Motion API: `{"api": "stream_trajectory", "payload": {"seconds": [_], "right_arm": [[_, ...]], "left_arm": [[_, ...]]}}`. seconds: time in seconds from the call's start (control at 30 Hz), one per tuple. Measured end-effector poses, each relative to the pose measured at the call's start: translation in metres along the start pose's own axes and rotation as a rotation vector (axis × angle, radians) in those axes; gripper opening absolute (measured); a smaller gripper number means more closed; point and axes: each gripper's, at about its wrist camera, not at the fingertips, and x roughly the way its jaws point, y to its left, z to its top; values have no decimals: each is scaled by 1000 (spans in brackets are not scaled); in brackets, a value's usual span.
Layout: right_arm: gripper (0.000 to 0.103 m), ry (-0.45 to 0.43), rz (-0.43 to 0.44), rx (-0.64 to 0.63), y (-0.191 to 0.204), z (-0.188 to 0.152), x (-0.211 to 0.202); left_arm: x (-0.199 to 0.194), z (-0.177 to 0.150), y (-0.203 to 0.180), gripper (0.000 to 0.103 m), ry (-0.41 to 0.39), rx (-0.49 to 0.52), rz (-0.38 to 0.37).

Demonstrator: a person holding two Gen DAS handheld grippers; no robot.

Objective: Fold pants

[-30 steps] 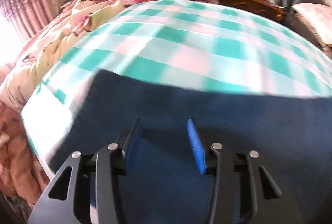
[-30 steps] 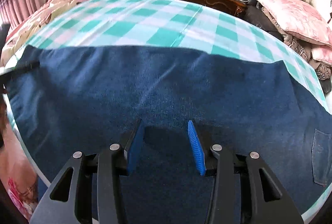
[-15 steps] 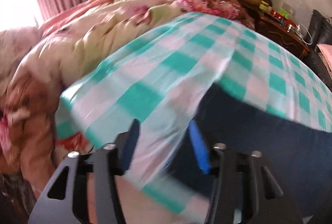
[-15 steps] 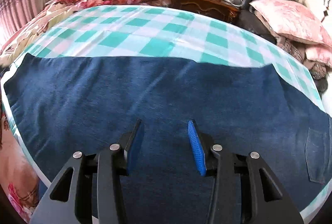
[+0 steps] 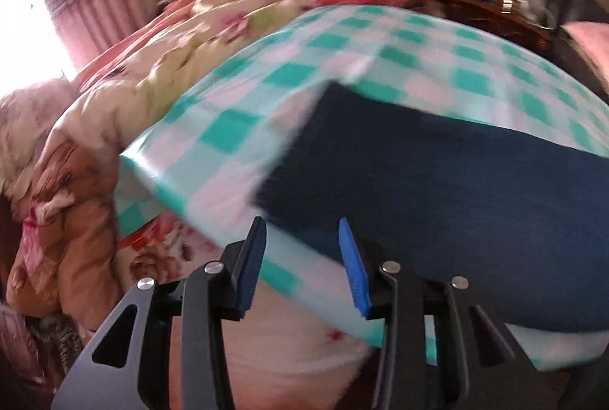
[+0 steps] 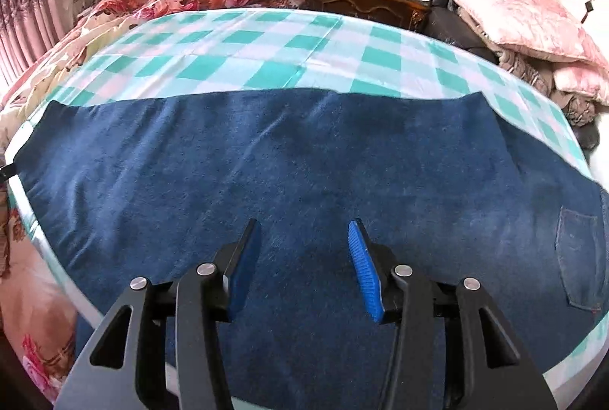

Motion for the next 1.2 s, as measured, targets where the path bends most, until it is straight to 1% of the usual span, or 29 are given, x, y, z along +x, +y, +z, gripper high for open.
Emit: {"api": "stream_trajectory", "payload": {"seconds": [0.07, 0.13, 0.27, 0.37, 0.5, 0.57, 0.63, 0.7, 0.8, 0.9, 0.93, 1.03, 1.07, 1.1, 1.13, 1.17, 1.2], "right_arm": [[46, 6, 1, -4, 0, -4, -1], [46, 11, -5, -13, 0, -7, -1], [46, 11, -18, -13, -5, -12, -4], [46, 14, -26, -5, -10, -15, -5], [46, 42, -47, 16, -23, -22, 0], [46, 38, -49, 6, -26, -25, -2], [46, 36, -64, -6, -27, -29, -4], [47, 38, -60, -1, -30, -31, -5], [47, 42, -60, -3, -33, -33, -7], [47, 41, -70, -32, -31, -36, -9], [47, 39, -78, -47, -30, -37, -10], [47, 42, -125, -108, -23, -39, -13], [46, 42, -136, -124, -22, -40, -14], [46, 43, -153, -148, -19, -41, -15], [45, 44, -163, -163, -18, -42, -15], [38, 46, -162, -167, -17, -42, -16], [32, 53, -151, -160, -18, -42, -16]], "left_arm": [[-8, -5, -22, 41, 2, 27, -48], [-16, -10, -41, 41, 2, 55, -60], [-28, -18, -67, 41, 6, 78, -82], [-35, -22, -81, 41, 6, 93, -102], [-39, -28, -105, 42, 13, 133, -134], [-42, -31, -117, 42, 15, 151, -150], [-43, -31, -124, 42, 13, 161, -156], [-45, -33, -131, 43, 15, 169, -165], [-47, -34, -138, 48, 15, 186, -170], [-45, -34, -134, 48, 21, 176, -178], [-44, -33, -128, 48, 20, 162, -183], [-34, -23, -77, 48, 35, -8, -234], [-25, -21, -43, 47, 55, -128, -275], [-18, -20, -19, 41, 67, -206, -310], [-7, -21, 11, 38, 86, -305, -352], [-2, -22, 25, 36, 94, -345, -358], [5, -23, 48, 36, 97, -391, -344]]}}
